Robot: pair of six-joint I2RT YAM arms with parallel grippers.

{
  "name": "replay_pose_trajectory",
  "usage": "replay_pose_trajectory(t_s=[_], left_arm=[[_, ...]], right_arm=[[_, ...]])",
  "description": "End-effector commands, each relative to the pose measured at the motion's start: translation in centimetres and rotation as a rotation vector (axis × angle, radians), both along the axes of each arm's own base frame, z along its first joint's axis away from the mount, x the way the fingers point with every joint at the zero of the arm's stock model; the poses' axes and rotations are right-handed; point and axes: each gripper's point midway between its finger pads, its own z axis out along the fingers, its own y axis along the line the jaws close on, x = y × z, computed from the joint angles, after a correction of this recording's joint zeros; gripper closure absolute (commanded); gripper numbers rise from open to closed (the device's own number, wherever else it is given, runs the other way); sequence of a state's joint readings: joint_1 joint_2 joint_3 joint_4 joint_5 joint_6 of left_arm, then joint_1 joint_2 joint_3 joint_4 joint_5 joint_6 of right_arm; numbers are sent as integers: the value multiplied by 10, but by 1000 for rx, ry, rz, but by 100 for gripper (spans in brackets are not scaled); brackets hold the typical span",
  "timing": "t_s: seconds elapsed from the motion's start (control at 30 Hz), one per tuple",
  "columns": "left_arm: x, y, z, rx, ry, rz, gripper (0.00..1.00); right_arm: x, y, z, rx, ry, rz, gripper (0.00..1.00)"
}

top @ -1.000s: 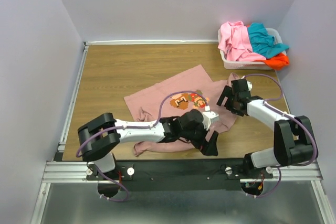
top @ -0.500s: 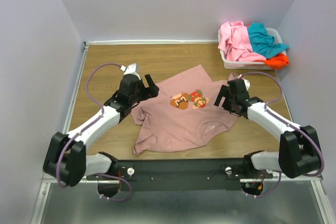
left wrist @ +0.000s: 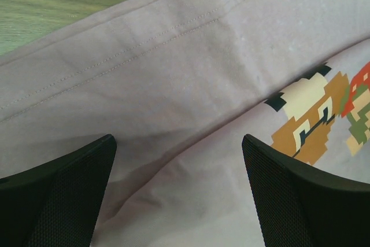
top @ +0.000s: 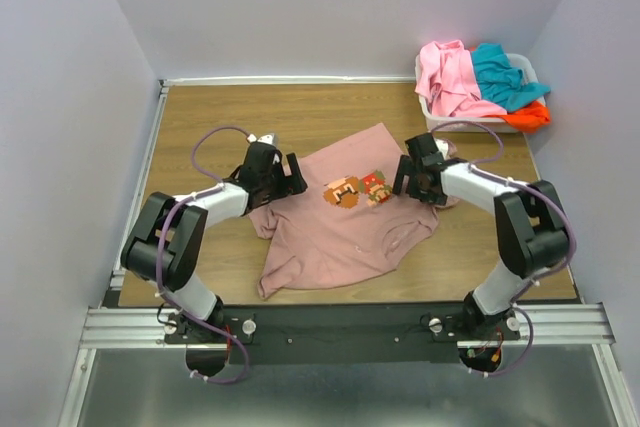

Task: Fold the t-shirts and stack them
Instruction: Flatten the tshirt out

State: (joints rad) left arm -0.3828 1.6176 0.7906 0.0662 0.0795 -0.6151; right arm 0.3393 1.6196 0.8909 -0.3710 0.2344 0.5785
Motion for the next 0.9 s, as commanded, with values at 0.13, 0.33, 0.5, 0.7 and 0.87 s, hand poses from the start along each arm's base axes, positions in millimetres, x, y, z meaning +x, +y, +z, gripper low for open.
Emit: replay_pose_trajectory(t_s=[0.13, 0.33, 0.5, 0.7, 0.87], left_arm=[[-37, 13, -26, -9, 71, 13, 2], [-63, 0, -28, -110, 97, -14, 2], [-74, -32, -21, -131, 85, -89, 2], [-77, -82, 3, -176, 35, -199, 1], [-68, -71, 31, -124, -38, -134, 2]], right_arm=[[67, 46, -30, -80, 27, 158, 0], [150, 91, -31, -90, -64, 266, 0], [206, 112, -33, -124, -140, 346, 0], [277, 128, -7, -200, -304, 392, 0], [284, 139, 70, -154, -424, 405, 0]])
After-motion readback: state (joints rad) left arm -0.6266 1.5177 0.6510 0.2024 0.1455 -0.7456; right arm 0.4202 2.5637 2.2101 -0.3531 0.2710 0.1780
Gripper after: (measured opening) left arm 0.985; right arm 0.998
